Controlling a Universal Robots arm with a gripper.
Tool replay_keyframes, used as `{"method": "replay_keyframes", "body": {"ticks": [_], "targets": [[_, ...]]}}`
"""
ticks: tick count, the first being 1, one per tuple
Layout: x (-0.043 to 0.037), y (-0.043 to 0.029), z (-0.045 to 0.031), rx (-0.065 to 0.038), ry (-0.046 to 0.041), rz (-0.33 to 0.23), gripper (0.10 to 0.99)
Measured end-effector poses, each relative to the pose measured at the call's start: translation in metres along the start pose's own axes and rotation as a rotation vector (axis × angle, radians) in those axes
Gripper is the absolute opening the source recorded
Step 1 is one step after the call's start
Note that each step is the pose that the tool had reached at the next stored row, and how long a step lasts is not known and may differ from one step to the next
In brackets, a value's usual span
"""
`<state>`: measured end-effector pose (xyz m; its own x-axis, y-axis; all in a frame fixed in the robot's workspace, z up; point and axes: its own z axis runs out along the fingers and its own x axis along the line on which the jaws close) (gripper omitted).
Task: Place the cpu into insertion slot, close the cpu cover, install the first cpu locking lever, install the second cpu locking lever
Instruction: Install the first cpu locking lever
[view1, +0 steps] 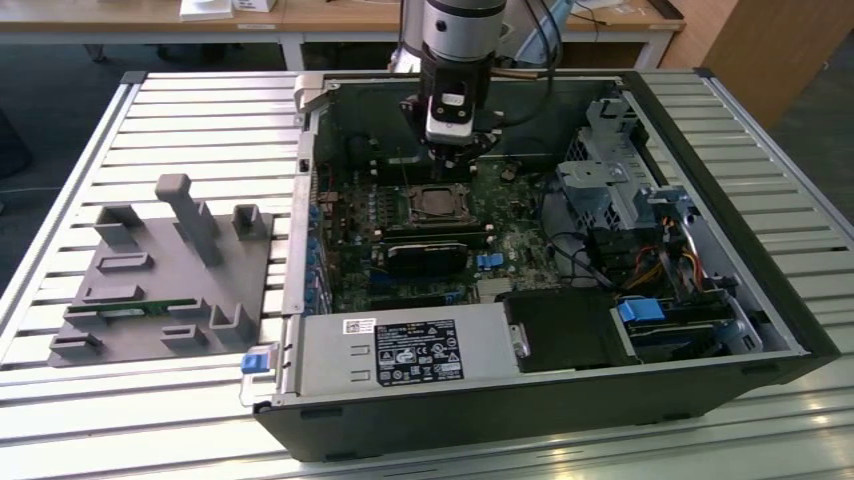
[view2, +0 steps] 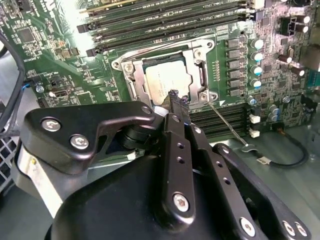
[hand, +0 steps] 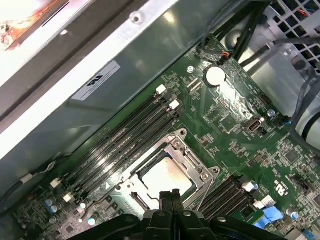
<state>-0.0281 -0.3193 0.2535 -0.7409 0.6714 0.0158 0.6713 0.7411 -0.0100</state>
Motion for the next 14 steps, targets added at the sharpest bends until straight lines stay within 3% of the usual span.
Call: {"method": "replay_keyframes", "body": {"ticks": [14], "targets": [[0.0,0.0,0.0,0.002,-0.0012,-0.123,0.106]]}}
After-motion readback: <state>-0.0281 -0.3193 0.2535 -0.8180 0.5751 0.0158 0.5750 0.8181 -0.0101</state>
